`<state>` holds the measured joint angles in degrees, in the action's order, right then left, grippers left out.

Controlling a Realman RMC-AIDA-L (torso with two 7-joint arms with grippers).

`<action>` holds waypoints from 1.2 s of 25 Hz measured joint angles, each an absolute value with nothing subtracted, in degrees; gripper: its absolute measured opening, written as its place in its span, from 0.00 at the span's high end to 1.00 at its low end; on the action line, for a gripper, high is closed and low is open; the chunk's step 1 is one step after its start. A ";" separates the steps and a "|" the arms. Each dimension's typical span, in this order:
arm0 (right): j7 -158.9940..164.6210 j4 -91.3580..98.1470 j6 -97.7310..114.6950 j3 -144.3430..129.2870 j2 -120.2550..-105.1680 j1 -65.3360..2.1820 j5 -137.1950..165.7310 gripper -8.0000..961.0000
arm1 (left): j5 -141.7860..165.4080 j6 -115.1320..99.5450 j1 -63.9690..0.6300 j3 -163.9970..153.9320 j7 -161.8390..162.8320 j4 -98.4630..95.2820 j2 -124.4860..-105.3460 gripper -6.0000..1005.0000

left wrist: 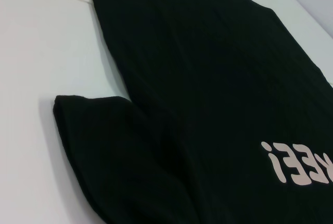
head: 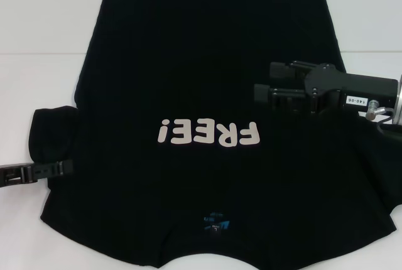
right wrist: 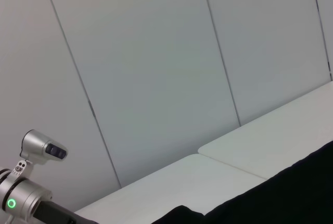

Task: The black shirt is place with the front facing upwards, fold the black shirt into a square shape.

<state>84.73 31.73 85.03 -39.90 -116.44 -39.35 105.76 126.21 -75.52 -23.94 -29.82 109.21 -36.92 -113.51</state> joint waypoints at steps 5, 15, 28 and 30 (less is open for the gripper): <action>84.73 31.73 84.99 -39.90 -116.44 -39.38 105.73 0.08 | 126.21 -75.53 -24.04 -30.01 109.22 -36.92 -113.44 0.13; 84.73 31.73 84.98 -39.30 -116.44 -39.31 105.73 0.08 | 128.52 -72.63 -24.51 -30.55 111.58 -37.11 -113.12 0.29; 84.69 31.73 85.08 -38.67 -116.44 -39.10 105.66 0.08 | 130.51 -71.92 -26.17 -30.31 112.30 -37.49 -113.50 0.76; 84.67 31.73 85.08 -38.67 -116.45 -39.10 105.65 0.08 | 130.52 -71.90 -26.24 -30.34 112.30 -37.47 -113.54 0.82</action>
